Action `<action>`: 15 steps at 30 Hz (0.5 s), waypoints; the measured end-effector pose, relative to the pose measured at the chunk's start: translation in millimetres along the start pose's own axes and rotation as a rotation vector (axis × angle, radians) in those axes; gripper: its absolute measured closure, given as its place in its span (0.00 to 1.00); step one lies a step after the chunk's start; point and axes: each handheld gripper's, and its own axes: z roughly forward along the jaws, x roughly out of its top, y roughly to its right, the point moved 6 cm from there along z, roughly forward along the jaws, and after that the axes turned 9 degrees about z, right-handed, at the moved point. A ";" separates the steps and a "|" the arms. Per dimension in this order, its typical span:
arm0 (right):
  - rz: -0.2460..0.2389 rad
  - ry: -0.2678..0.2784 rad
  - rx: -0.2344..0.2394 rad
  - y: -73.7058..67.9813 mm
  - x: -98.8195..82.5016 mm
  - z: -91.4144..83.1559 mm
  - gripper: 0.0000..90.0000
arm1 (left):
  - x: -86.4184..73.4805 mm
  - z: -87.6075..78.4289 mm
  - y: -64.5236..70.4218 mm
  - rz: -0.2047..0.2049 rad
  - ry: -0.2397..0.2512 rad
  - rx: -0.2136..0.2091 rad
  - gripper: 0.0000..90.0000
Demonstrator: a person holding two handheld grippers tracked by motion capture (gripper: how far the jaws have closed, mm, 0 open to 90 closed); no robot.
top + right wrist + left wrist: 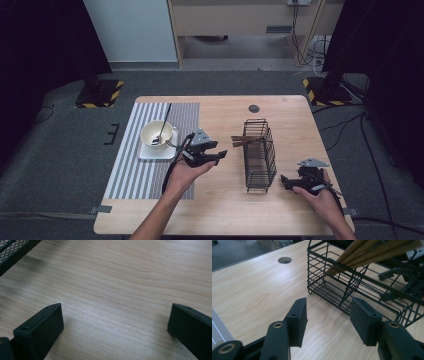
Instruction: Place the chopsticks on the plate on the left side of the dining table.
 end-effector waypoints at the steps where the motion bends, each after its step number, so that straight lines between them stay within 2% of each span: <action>1: 0.000 0.000 0.000 0.0 0.0 0.0 0.00 | 2.1 -1.2 -0.5 0.001 0.002 0.002 0.55; 7: -0.008 0.000 0.004 -0.5 -1.7 -1.7 0.00 | 17.3 -8.4 2.5 0.028 0.023 0.000 0.66; 15: -0.013 0.001 0.007 -0.2 -1.6 -1.6 0.00 | 25.5 -12.1 6.1 0.053 0.032 -0.021 0.71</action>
